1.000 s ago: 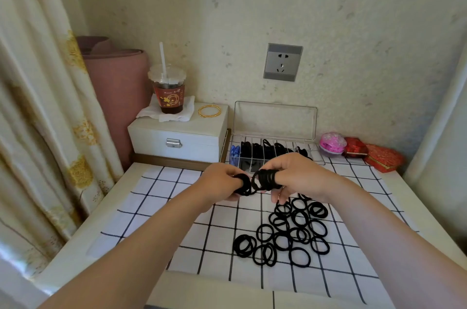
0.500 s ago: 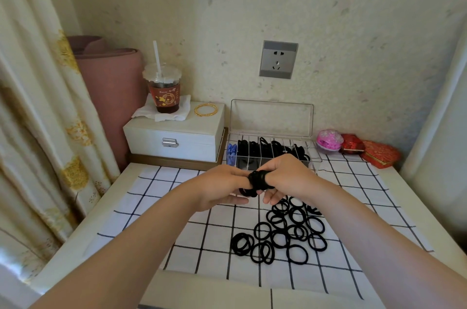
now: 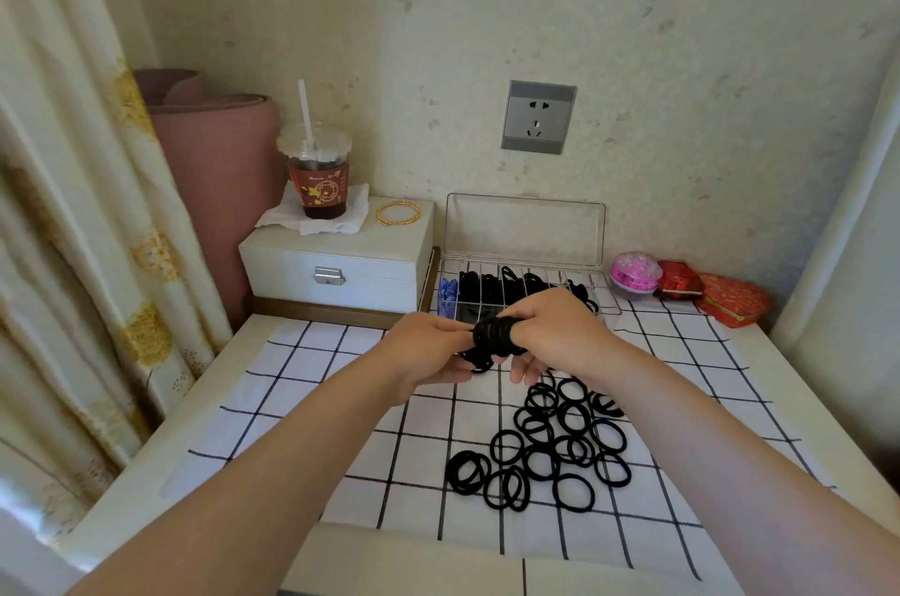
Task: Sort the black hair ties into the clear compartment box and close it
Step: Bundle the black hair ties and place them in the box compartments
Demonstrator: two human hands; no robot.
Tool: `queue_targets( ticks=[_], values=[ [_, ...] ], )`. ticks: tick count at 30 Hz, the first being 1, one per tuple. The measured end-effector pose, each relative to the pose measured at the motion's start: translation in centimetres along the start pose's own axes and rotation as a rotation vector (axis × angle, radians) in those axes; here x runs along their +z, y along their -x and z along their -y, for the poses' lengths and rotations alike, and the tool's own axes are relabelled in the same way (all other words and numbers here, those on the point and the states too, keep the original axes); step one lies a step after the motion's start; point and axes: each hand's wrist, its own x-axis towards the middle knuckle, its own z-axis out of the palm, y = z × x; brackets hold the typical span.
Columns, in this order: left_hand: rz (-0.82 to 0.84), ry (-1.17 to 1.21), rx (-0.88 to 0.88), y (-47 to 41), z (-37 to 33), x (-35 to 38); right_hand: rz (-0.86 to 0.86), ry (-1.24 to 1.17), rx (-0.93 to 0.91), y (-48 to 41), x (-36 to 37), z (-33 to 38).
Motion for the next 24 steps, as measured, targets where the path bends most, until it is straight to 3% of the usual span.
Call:
queue_targets(
  ticks=[7, 15, 21, 24],
  values=[
    [0.184, 0.174, -0.013, 0.9, -0.7, 0.7, -0.053, 0.136, 0.087, -0.6, 0.4, -0.6],
    [0.227, -0.125, 0.133, 1.1, -0.4, 0.2, -0.044, 0.305, 0.005, -0.5, 0.8, -1.1],
    [0.208, -0.237, 0.213, 1.4, -0.4, 0.7, 0.093, 0.194, 0.036, 0.0, -0.4, -1.3],
    [0.213, -0.219, 0.221, 1.4, -0.4, 0.4, 0.181, 0.021, 0.03, 0.3, -1.1, -1.5]
  ],
)
